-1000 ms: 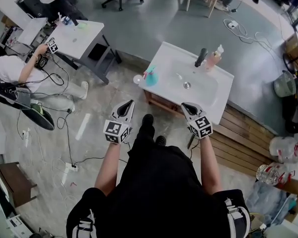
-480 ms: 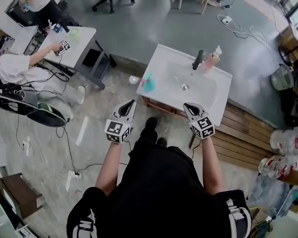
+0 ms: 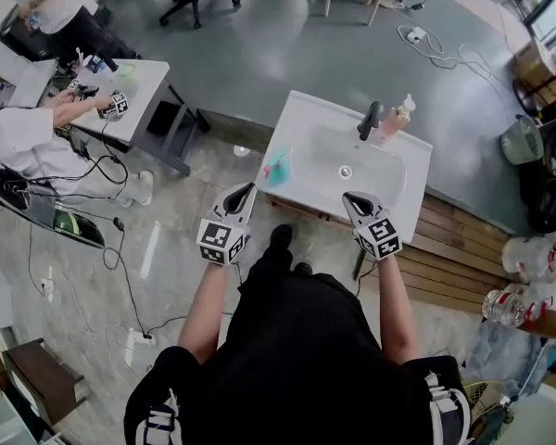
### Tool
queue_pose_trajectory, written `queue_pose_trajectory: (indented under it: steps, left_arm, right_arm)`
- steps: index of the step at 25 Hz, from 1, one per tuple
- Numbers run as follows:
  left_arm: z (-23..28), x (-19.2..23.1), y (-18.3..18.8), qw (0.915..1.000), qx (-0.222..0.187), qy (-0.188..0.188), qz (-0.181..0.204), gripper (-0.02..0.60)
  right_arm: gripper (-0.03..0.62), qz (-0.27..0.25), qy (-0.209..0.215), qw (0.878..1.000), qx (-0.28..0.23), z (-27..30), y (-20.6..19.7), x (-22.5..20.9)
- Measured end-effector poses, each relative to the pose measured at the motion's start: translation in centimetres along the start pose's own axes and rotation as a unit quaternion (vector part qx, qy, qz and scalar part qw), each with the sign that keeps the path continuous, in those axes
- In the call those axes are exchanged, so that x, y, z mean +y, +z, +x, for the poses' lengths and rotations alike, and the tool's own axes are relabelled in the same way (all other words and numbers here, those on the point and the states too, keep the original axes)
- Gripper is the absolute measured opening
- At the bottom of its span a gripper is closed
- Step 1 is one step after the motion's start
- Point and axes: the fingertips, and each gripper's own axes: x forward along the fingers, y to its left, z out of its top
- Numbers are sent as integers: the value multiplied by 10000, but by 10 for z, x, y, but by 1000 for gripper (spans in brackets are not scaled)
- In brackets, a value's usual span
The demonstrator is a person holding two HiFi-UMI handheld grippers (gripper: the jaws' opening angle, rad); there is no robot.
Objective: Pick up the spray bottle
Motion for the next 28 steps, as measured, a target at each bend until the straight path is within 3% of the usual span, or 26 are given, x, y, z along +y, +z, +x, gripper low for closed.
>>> queue_pose_trajectory:
  steps: [4, 7, 8, 10, 16, 28]
  left_arm:
    - [16, 8, 1, 9999, 19, -119, 20, 26]
    - [29, 12, 1, 9994, 65, -182, 285, 28]
    - [33, 13, 1, 9990, 85, -201, 401, 49]
    - [43, 14, 3, 9982, 95, -294, 516, 155]
    - [65, 21, 7, 9981, -49, -420, 450, 272]
    - [83, 28, 2, 9975, -40, -548, 442, 330]
  right_arm:
    - [15, 34, -95, 9999, 18, 9, 6, -13]
    - [15, 68, -154, 9998, 40, 15, 6, -20]
    - [15, 85, -173, 9998, 48, 17, 6, -23]
    - [15, 127, -203, 9997, 59, 21, 6, -27]
    - [15, 206, -308, 9993, 109, 27, 4, -35]
    - [15, 330, -543, 9979, 141, 31, 1, -44]
